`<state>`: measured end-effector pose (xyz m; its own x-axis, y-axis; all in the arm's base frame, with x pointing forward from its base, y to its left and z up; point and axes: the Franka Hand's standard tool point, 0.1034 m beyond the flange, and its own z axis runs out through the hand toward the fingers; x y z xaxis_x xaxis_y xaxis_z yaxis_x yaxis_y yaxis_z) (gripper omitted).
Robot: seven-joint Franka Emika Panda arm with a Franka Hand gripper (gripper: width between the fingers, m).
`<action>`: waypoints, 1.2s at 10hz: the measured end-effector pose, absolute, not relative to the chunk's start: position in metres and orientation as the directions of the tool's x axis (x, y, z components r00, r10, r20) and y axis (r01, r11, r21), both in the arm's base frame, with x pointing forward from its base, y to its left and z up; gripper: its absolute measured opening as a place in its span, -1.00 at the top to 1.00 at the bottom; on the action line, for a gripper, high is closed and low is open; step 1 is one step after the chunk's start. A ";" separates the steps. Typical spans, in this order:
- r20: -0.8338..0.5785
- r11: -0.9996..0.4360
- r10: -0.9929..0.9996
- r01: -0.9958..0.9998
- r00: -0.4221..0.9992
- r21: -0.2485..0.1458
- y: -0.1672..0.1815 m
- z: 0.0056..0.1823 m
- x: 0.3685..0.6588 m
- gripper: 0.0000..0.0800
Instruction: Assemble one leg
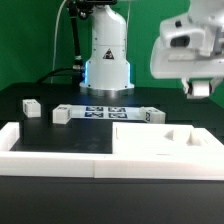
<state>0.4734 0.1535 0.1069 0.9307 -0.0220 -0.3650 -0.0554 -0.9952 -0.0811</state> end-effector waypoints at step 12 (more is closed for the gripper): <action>0.533 -0.983 0.087 0.160 0.841 -0.092 0.144 0.114 0.512 0.27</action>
Offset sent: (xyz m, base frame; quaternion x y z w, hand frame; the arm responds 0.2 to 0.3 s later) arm 0.0000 0.0000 0.0000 0.0000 0.1938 0.0000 0.9810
